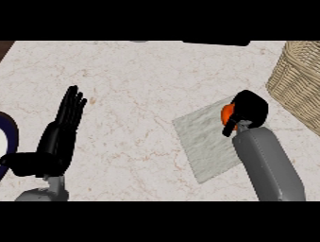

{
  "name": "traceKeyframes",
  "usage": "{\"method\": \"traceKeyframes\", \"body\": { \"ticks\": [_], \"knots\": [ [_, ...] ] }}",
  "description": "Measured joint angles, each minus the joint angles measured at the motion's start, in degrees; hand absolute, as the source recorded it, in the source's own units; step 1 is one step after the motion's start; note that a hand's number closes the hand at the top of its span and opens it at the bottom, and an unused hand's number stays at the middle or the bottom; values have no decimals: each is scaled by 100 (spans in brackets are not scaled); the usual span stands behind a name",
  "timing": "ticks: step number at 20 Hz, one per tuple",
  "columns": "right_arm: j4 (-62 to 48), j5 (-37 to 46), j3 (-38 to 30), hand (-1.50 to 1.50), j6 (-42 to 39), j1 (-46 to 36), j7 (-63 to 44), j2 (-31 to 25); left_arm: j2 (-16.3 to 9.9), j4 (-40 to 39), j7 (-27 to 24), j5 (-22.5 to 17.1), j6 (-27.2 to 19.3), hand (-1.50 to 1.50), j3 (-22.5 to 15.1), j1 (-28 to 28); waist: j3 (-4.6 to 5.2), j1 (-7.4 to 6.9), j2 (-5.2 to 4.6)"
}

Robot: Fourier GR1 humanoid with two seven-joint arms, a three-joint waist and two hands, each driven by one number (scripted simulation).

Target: Pick the squash from the placemat and place it in the basket

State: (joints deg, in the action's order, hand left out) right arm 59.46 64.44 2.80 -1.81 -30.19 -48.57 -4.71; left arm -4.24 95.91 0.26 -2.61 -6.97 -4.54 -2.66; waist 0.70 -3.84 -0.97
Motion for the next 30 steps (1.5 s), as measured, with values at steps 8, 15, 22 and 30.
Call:
{"method": "traceKeyframes", "body": {
  "ticks": [8,15,22,30],
  "knots": [
    [-1054,225,-388,150,2037,-1406,-254,391,45,-144,79,41,-64,0,20,-189,-71,-14,-22],
    [-1106,309,-140,150,3066,-2351,-459,443,3,-114,72,13,-47,0,97,-32,-70,122,54],
    [-635,393,85,150,3038,-2853,-1059,450,-26,-47,150,10,-108,0,233,3,-67,289,102],
    [-144,863,-191,150,2402,-2593,-1425,68,-64,-146,-32,-34,-53,0,368,126,-65,419,130]
  ]
}}
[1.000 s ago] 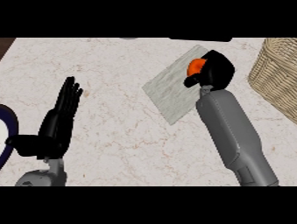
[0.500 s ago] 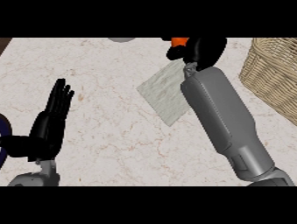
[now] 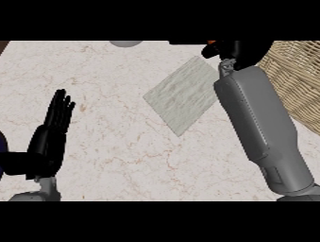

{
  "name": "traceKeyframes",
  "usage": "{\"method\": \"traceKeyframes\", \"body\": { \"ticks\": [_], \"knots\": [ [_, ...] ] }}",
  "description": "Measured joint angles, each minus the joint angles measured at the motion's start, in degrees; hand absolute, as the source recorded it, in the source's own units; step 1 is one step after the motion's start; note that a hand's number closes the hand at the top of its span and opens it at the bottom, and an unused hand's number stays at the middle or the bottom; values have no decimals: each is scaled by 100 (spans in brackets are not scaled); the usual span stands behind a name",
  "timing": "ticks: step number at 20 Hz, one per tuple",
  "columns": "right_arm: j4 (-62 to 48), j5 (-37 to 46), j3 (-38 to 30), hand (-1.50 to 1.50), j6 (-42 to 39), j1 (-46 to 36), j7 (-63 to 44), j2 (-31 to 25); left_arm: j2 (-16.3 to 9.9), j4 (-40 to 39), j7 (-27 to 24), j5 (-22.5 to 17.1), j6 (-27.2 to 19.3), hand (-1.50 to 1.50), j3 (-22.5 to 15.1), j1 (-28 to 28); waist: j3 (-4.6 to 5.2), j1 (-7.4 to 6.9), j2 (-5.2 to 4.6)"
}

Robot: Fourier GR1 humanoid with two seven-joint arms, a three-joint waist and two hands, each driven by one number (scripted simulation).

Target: Pick the squash from the placemat and place it in the basket

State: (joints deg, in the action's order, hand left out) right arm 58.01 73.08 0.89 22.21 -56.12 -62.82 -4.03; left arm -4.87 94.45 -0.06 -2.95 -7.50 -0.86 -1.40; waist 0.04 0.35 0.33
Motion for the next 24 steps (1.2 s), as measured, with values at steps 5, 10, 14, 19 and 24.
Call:
{"method": "traceKeyframes", "body": {
  "ticks": [5,10,14,19,24],
  "knots": [
    [453,203,-89,150,-479,392,-53,-277,33,72,49,54,-27,0,-49,46,-1,27,4],
    [1011,136,-352,150,-701,811,81,-508,19,249,194,60,-24,0,-49,76,-4,0,-9],
    [1472,43,-555,150,-829,1290,224,-717,93,271,223,111,-60,0,-108,55,-4,-3,-14],
    [1810,-213,-854,150,-1057,1769,489,-1061,144,203,71,124,-37,0,-102,127,-3,-18,-21],
    [1551,-392,-1036,150,-1015,2036,714,-1206,72,182,124,75,65,0,-15,50,3,-47,-23]
  ]
}}
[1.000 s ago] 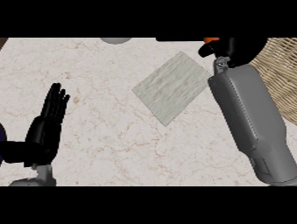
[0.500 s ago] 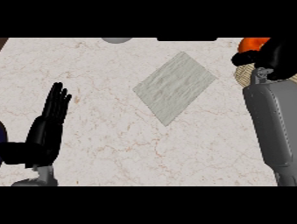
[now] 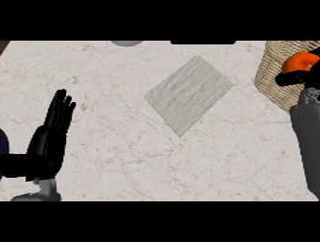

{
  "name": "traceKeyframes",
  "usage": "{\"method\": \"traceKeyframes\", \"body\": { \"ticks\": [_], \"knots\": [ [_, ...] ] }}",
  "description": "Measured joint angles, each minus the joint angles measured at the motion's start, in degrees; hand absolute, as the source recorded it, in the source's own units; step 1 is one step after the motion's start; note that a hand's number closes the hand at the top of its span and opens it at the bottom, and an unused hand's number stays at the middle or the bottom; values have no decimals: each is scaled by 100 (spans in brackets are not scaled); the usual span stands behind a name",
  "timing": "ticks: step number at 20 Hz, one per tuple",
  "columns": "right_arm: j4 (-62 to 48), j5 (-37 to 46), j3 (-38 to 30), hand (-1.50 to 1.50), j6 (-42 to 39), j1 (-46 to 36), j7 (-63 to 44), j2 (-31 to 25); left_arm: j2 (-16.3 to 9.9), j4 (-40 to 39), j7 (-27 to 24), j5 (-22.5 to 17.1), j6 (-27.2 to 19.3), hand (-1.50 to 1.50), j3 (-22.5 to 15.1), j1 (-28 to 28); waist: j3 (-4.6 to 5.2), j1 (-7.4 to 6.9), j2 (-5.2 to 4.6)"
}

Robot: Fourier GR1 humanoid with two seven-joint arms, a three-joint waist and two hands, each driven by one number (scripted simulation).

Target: Pick the squash from the placemat and place it in the basket

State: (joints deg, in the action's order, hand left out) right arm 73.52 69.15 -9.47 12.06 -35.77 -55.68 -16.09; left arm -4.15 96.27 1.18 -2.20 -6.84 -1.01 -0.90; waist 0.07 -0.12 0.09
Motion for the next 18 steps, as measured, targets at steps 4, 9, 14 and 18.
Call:
{"method": "traceKeyframes", "body": {
  "ticks": [4,9,14,18],
  "knots": [
    [0,-165,-86,150,-20,156,180,-93,15,89,96,35,-27,0,-5,-32,41,-15,37],
    [-196,-334,-244,150,367,312,506,-127,8,81,93,-11,38,0,36,13,69,-24,61],
    [-281,-546,-399,150,658,561,787,-175,-29,-51,-56,-52,114,0,136,5,73,-16,62],
    [-498,-822,-593,150,836,557,1063,-291,23,-134,-95,20,80,0,93,-3,94,-47,63]
  ]
}}
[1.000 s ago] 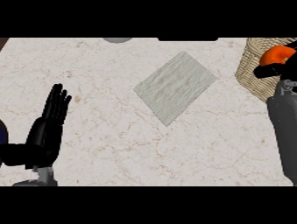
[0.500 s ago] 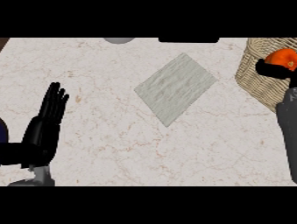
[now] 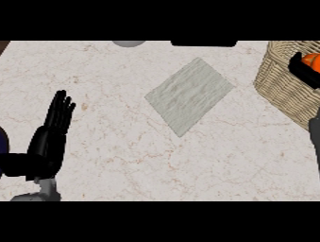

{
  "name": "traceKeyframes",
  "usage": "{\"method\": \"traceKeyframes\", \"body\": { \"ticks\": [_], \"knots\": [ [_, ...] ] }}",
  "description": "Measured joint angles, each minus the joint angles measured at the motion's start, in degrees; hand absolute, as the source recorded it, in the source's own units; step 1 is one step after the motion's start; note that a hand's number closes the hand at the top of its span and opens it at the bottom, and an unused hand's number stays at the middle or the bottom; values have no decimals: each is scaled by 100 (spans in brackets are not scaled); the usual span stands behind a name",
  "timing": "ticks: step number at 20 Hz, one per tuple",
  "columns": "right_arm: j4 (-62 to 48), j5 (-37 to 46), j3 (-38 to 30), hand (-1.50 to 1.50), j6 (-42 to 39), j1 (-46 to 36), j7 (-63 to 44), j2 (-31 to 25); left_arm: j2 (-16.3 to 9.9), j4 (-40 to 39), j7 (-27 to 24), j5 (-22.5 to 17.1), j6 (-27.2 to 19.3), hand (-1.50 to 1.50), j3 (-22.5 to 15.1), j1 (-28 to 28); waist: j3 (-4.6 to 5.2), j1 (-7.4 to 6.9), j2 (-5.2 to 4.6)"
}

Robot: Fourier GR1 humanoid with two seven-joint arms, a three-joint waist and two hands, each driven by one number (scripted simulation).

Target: Pick the squash from the placemat and place it in the basket

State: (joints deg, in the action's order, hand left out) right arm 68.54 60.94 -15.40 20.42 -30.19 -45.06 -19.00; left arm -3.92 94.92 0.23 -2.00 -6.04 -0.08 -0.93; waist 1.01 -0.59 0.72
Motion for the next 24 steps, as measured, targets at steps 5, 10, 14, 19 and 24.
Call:
{"method": "traceKeyframes", "body": {
  "ticks": [5,10,14,19,24],
  "knots": [
    [27,-77,-118,-150,247,75,-52,49,14,-15,-52,-1,5,0,15,3,41,-25,11],
    [-98,-247,-156,-150,296,74,121,19,56,66,-11,23,-8,0,-46,12,79,-46,37],
    [-95,-471,-224,-150,590,145,471,22,82,95,-4,69,-29,0,-92,26,86,-48,42],
    [36,-564,-263,-150,1096,268,813,22,39,124,-5,21,20,0,-36,107,59,-38,29],
    [314,-122,-284,-150,1331,403,543,-118,92,209,151,78,-65,0,-81,19,-27,23,-18]
  ]
}}
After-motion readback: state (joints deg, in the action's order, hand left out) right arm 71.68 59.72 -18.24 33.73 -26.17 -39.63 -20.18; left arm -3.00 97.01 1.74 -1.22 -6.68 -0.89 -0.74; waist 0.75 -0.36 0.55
